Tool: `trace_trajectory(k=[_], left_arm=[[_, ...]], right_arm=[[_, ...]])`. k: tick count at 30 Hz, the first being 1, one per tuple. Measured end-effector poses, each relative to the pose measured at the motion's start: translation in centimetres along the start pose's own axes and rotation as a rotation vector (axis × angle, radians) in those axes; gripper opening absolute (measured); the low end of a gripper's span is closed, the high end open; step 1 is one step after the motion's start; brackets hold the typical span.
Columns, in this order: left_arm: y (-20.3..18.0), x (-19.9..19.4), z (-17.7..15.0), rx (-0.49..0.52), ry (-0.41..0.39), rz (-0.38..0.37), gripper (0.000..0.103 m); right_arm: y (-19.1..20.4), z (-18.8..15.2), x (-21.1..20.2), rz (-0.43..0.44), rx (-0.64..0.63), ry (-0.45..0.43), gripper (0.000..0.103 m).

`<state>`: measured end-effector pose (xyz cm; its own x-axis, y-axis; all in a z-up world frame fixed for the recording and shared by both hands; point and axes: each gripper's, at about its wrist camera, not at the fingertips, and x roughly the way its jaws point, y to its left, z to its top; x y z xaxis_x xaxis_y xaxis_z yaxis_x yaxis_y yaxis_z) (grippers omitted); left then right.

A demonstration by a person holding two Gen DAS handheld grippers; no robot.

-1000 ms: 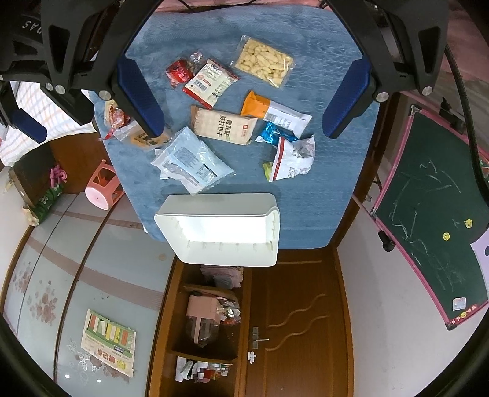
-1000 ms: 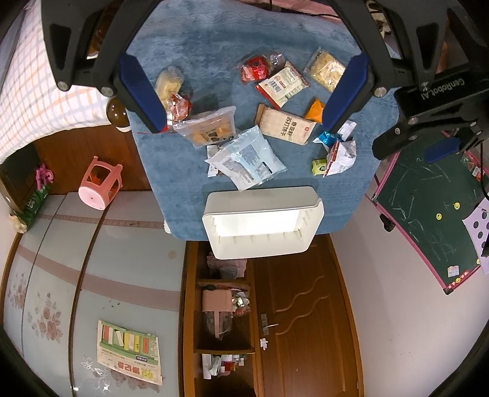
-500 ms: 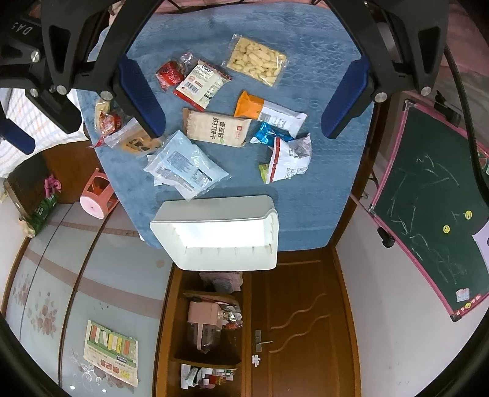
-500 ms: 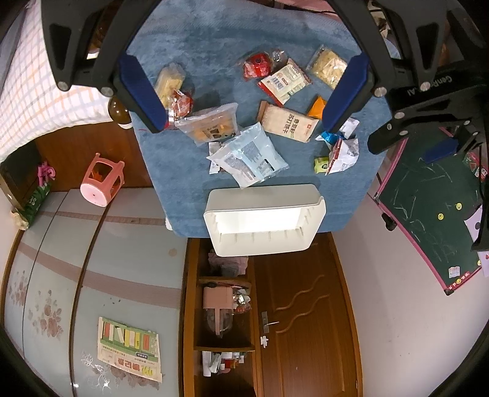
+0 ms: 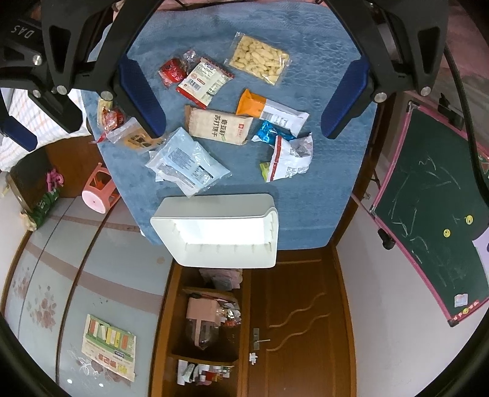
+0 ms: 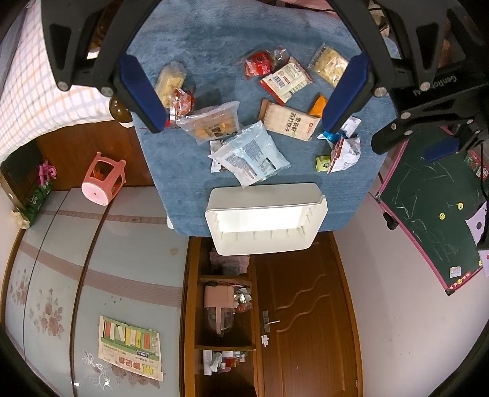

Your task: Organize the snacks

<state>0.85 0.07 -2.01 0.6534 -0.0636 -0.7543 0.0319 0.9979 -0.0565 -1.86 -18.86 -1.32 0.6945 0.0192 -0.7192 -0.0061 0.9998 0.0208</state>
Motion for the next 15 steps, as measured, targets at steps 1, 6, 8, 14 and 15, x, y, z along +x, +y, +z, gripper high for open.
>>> trace_trajectory(k=[1,6,8,14,15], left_arm=[[0.16,0.04,0.0,-0.003,-0.003,0.004,0.101],[0.76,-0.23,0.09,-0.002,-0.027,0.016,0.101],[0.96,-0.34,0.14,-0.008,-0.022,0.008,0.101],[0.56,-0.47,-0.02,0.03,-0.021,0.033,0.101],[0.48,-0.55,-0.11,0.036,-0.022,0.029,0.101]], right_arm=[[-0.02,0.01,0.0,-0.001,-0.002,-0.003,0.102],[-0.04,0.11,-0.2,-0.006,-0.008,-0.014,0.102],[0.03,0.09,-0.21,-0.007,-0.012,-0.014,0.102],[0.23,0.08,-0.29,0.013,-0.016,-0.016,0.102],[0.38,0.05,-0.37,0.019,-0.015,-0.016,0.102]])
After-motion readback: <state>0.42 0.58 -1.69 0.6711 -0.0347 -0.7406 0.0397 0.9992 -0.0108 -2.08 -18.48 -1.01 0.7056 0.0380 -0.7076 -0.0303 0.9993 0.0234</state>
